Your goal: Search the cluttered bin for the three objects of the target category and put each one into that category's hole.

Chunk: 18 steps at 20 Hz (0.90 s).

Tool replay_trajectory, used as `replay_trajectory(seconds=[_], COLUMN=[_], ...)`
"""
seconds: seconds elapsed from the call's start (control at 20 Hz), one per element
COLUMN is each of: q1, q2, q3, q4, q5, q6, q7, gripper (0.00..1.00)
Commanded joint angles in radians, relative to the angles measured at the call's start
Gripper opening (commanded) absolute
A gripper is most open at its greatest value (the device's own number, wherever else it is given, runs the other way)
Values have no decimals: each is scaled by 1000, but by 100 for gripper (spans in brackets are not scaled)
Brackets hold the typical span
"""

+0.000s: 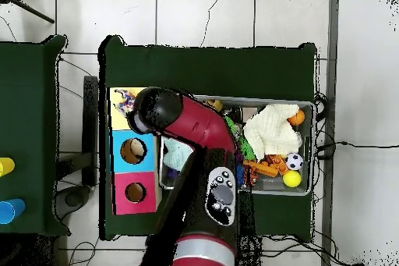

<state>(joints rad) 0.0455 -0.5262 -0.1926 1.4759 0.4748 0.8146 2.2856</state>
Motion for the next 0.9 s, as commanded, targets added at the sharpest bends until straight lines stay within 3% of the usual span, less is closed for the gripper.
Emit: replay_trajectory(seconds=[0.05,0.15,0.3,0.6,0.75,0.9], q1=[77,69,47,34,51,62], q2=[-26,-23,-7,7,19,45], q3=[-136,-106,1,76,71,27], q4=[-131,-114,-62,-14,-17,-40], q5=[-136,-102,13,128,148,117], q6=[199,171,78,11,2,-4], q7=[249,256,256,228,240,234], gripper=[0,0,0,0,0,0])
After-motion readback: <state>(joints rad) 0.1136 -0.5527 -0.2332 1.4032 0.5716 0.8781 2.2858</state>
